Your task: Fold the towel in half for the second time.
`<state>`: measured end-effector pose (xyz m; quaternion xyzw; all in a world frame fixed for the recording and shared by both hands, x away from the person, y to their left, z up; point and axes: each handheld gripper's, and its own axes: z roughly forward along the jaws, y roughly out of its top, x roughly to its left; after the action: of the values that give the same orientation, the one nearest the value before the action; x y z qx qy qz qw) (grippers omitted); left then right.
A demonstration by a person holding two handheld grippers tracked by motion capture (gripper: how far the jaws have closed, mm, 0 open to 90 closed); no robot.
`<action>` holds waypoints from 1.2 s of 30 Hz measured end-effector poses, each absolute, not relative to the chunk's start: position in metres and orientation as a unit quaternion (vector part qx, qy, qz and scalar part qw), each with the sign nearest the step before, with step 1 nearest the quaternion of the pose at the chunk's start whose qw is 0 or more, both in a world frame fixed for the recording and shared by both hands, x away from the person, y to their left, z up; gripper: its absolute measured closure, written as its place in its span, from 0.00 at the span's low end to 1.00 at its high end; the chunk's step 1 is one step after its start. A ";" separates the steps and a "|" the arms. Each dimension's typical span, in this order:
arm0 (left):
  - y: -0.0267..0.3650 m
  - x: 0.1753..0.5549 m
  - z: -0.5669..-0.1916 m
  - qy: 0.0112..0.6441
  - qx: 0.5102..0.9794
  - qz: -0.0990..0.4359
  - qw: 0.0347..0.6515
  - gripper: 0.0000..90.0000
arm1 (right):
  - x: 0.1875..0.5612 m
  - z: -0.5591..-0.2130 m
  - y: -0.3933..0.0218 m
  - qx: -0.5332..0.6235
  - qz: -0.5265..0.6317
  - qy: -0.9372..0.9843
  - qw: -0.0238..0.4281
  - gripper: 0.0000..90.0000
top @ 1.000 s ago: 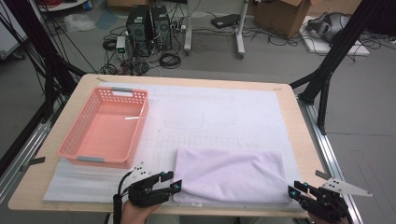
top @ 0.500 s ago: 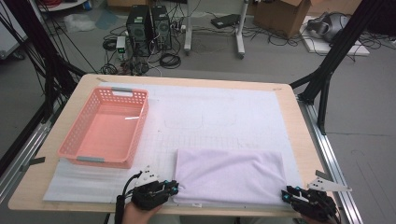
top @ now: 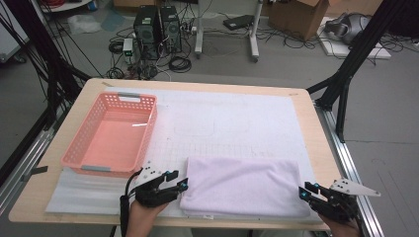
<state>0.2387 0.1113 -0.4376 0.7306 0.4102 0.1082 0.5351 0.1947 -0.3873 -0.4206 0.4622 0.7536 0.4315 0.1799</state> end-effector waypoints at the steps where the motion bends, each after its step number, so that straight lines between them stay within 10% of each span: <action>1: 0.109 0.245 -0.438 0.410 0.734 0.108 0.531 0.56 | 0.196 -0.421 -0.386 0.463 0.430 0.754 0.180 0.70; 12: 0.081 0.319 -0.446 0.412 0.771 0.102 0.475 0.42 | 0.222 -0.423 -0.379 0.465 0.427 0.753 0.184 0.69; 16: 0.081 0.322 -0.450 0.428 0.774 0.113 0.453 0.82 | 0.231 -0.424 -0.380 0.470 0.425 0.752 0.184 0.69; 19: 0.081 0.320 -0.451 0.439 0.766 0.129 0.452 0.87 | 0.238 -0.427 -0.382 0.475 0.419 0.751 0.186 0.68; 25: 0.089 0.323 -0.452 0.452 0.753 0.115 0.464 0.50 | 0.258 -0.431 -0.388 0.505 0.402 0.737 0.203 0.51; 31: 0.086 0.325 -0.454 0.432 0.769 0.082 0.463 0.52 | 0.302 -0.441 -0.380 0.497 0.362 0.771 0.166 0.42; 32: 0.086 0.325 -0.455 0.429 0.771 0.063 0.466 0.69 | 0.308 -0.444 -0.380 0.498 0.357 0.775 0.155 0.43; 34: 0.086 0.324 -0.453 0.427 0.769 0.074 0.470 0.86 | 0.310 -0.443 -0.381 0.489 0.372 0.777 0.136 0.75; 36: 0.085 0.322 -0.450 0.427 0.760 0.097 0.481 0.89 | 0.308 -0.441 -0.381 0.477 0.376 0.784 0.131 0.88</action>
<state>0.3219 0.0854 -0.4497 0.7597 0.4271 0.0970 0.4806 0.3076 -0.3805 -0.4407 0.4766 0.7838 0.3758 0.1312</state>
